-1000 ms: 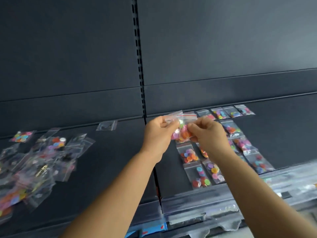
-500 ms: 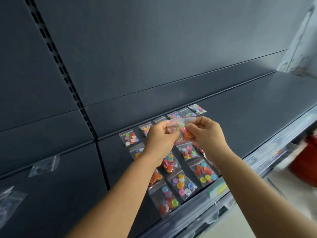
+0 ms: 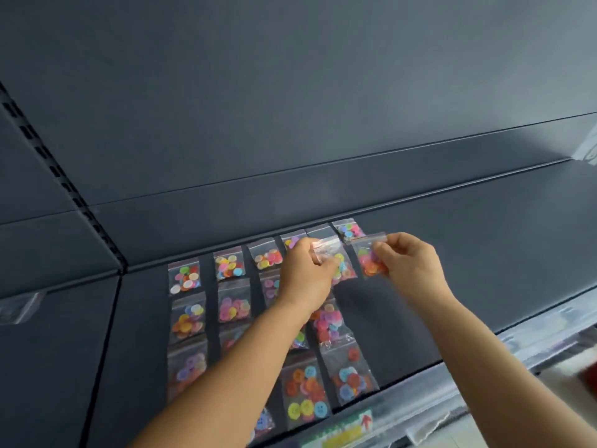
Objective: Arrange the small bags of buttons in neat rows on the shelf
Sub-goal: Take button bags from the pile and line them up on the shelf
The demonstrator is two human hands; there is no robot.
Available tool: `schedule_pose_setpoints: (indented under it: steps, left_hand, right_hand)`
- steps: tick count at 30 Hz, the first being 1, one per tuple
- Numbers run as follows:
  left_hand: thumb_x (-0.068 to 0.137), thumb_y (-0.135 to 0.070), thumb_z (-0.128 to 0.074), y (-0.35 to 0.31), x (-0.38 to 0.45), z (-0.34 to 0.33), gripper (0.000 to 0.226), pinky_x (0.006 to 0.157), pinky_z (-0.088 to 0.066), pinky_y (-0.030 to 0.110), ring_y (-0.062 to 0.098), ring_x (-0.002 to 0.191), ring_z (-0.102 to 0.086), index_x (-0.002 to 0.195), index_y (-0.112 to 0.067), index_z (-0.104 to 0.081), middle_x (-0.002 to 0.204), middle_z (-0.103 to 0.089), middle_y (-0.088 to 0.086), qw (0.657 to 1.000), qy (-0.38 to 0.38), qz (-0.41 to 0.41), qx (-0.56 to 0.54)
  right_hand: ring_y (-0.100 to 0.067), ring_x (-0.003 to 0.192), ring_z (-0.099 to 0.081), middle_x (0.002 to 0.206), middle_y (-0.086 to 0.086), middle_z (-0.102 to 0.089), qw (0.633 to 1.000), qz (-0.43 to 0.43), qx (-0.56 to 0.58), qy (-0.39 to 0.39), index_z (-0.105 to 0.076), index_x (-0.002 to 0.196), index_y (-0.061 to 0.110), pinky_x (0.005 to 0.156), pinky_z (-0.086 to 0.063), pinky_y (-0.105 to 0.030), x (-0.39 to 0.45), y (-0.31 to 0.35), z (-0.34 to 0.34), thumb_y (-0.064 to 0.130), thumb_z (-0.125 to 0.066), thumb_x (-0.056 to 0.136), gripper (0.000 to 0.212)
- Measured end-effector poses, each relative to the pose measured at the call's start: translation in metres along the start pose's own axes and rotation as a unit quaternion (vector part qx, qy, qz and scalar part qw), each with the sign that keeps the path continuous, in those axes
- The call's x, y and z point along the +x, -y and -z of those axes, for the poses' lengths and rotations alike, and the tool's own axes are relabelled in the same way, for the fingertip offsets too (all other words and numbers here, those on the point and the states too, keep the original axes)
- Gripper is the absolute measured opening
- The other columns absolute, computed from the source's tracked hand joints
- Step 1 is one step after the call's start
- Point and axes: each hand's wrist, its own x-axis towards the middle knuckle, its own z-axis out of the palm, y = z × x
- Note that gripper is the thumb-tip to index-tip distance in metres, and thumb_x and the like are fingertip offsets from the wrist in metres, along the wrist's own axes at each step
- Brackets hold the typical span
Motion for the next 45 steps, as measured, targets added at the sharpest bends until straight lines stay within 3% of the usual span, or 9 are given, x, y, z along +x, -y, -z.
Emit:
schedule_pose_setpoints:
  steps: [6, 11, 14, 20, 23, 27, 33, 38, 45]
  left_hand:
    - [0.091, -0.015, -0.059, -0.011, 0.010, -0.041, 0.030, 0.056, -0.041, 0.025, 0.011, 0.066, -0.052, 0.119, -0.019, -0.049, 0.103, -0.059, -0.001, 0.994, -0.046, 0.028, 0.094]
    - [0.092, -0.014, -0.059, -0.015, 0.009, -0.052, 0.038, 0.068, -0.044, 0.029, 0.019, 0.081, -0.058, 0.125, -0.020, -0.042, 0.125, -0.049, 0.002, 0.980, -0.077, 0.024, 0.180]
    - [0.093, -0.013, -0.059, -0.016, 0.010, -0.056, 0.038, 0.074, -0.049, 0.031, 0.022, 0.092, -0.060, 0.127, -0.017, -0.043, 0.132, -0.040, 0.004, 0.965, -0.074, 0.001, 0.253]
    - [0.093, -0.008, -0.056, -0.008, 0.010, -0.052, 0.025, 0.088, -0.048, 0.033, 0.021, 0.114, -0.043, 0.117, -0.008, -0.061, 0.119, -0.050, 0.004, 0.920, -0.074, -0.115, 0.367]
    - [0.090, -0.005, -0.056, 0.001, 0.005, -0.053, 0.019, 0.085, -0.049, 0.039, 0.022, 0.109, -0.048, 0.106, -0.007, -0.066, 0.114, -0.058, 0.004, 0.908, -0.013, -0.156, 0.389]
    - [0.093, -0.007, -0.050, 0.006, 0.000, -0.055, 0.026, 0.079, -0.047, 0.034, 0.023, 0.107, -0.053, 0.114, -0.013, -0.064, 0.114, -0.059, 0.001, 0.902, 0.016, -0.148, 0.406]
    - [0.091, -0.002, -0.048, 0.000, -0.003, -0.052, 0.023, 0.066, -0.038, 0.031, 0.025, 0.096, -0.058, 0.106, -0.011, -0.062, 0.108, -0.060, 0.004, 0.891, 0.013, -0.143, 0.431]
    - [0.091, -0.001, -0.049, -0.001, -0.004, -0.052, 0.024, 0.073, -0.049, 0.035, 0.025, 0.097, -0.060, 0.107, -0.011, -0.064, 0.109, -0.062, 0.003, 0.893, 0.010, -0.149, 0.424]
    - [0.093, -0.003, -0.049, -0.004, -0.007, -0.054, 0.028, 0.074, -0.049, 0.034, 0.025, 0.101, -0.057, 0.118, -0.010, -0.058, 0.116, -0.058, 0.004, 0.886, 0.017, -0.140, 0.441]
  right_hand:
    - [-0.021, 0.075, -0.067, 0.074, 0.004, -0.071, 0.994, 0.007, -0.082, 0.074, -0.057, 0.087, 0.017, 0.074, -0.054, -0.035, 0.043, -0.021, 0.013, 0.009, -0.056, 0.082, 0.010]
    - [-0.015, 0.078, -0.056, 0.086, 0.005, -0.061, 0.983, 0.038, -0.144, 0.104, -0.050, 0.098, 0.018, 0.062, -0.039, -0.023, 0.055, -0.028, 0.006, 0.009, -0.054, 0.087, 0.016]
    - [-0.021, 0.083, -0.055, 0.086, 0.002, -0.058, 0.976, 0.056, -0.181, 0.107, -0.047, 0.107, 0.014, 0.069, -0.040, -0.028, 0.056, -0.031, 0.003, 0.008, -0.051, 0.087, 0.021]
    - [-0.025, 0.101, -0.049, 0.112, -0.004, -0.046, 0.945, 0.146, -0.269, 0.119, -0.053, 0.115, 0.013, 0.075, -0.035, -0.028, 0.058, -0.032, 0.009, 0.016, -0.058, 0.087, 0.029]
    - [-0.024, 0.100, -0.051, 0.108, -0.002, -0.054, 0.907, 0.237, -0.298, 0.178, -0.067, 0.102, 0.016, 0.077, -0.042, -0.032, 0.056, -0.034, 0.018, 0.017, -0.061, 0.087, 0.016]
    - [-0.026, 0.093, -0.052, 0.098, 0.001, -0.061, 0.862, 0.287, -0.355, 0.219, -0.068, 0.081, 0.018, 0.074, -0.048, -0.039, 0.050, -0.039, 0.022, 0.017, -0.055, 0.090, 0.016]
    - [-0.022, 0.100, -0.048, 0.110, 0.000, -0.060, 0.872, 0.261, -0.372, 0.181, -0.070, 0.093, 0.015, 0.072, -0.043, -0.031, 0.052, -0.035, 0.018, 0.020, -0.051, 0.094, 0.019]
    - [-0.023, 0.103, -0.048, 0.113, 0.000, -0.060, 0.864, 0.275, -0.379, 0.187, -0.069, 0.100, 0.017, 0.073, -0.043, -0.030, 0.052, -0.037, 0.020, 0.022, -0.051, 0.094, 0.020]
    - [-0.025, 0.109, -0.048, 0.120, 0.000, -0.059, 0.860, 0.290, -0.374, 0.190, -0.065, 0.114, 0.020, 0.078, -0.037, -0.026, 0.047, -0.034, 0.024, 0.022, -0.055, 0.092, 0.025]
